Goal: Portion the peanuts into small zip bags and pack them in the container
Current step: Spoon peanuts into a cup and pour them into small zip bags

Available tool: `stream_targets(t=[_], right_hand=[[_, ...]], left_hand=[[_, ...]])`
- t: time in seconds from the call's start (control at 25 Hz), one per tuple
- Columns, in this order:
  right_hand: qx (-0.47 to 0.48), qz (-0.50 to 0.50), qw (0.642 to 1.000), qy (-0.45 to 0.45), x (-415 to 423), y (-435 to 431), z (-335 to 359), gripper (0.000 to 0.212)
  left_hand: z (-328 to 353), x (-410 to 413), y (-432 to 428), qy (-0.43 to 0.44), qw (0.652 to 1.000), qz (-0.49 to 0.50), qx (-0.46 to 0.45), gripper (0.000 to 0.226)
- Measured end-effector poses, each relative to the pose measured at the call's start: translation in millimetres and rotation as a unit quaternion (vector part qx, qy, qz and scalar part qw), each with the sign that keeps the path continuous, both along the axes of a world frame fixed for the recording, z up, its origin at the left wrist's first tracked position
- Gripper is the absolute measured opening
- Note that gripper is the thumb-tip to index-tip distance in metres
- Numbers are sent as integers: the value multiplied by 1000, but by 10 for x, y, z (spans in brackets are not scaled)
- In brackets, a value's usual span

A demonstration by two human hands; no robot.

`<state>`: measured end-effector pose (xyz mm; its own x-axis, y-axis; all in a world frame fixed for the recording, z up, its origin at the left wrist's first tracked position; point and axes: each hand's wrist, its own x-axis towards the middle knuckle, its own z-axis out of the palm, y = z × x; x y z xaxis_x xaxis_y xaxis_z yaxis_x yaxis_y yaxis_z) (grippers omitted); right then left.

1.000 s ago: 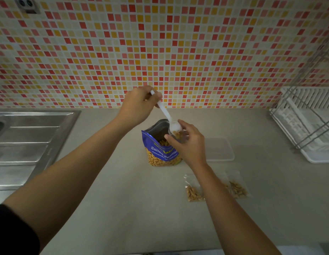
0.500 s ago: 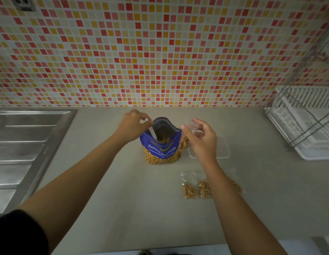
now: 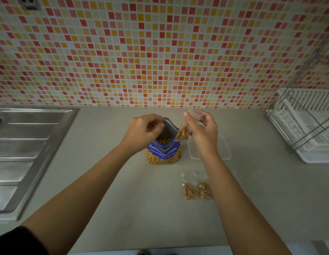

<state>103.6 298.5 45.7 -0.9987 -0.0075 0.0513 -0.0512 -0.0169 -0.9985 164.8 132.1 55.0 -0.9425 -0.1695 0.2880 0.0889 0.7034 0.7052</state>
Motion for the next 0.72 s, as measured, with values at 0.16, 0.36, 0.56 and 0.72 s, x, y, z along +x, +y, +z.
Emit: stream_targets(t=[0.16,0.36,0.56,0.72], right_hand=[[-35,40,998,-13,-66,-107,154,44],[2,131,991,-32,-124,12,213,47],[-35,148,988,-37,-23,199,262,11],[-22,144,984,-99,79,469,-31,5]], left_hand=[[-20,-62,188,-46,996,-44,65,46],[-46,-84,191,-107,939,-61,320,12],[-16,0,449,-103,923,-91,359,23],[-304,133,684,-126,921,-103,353,13]])
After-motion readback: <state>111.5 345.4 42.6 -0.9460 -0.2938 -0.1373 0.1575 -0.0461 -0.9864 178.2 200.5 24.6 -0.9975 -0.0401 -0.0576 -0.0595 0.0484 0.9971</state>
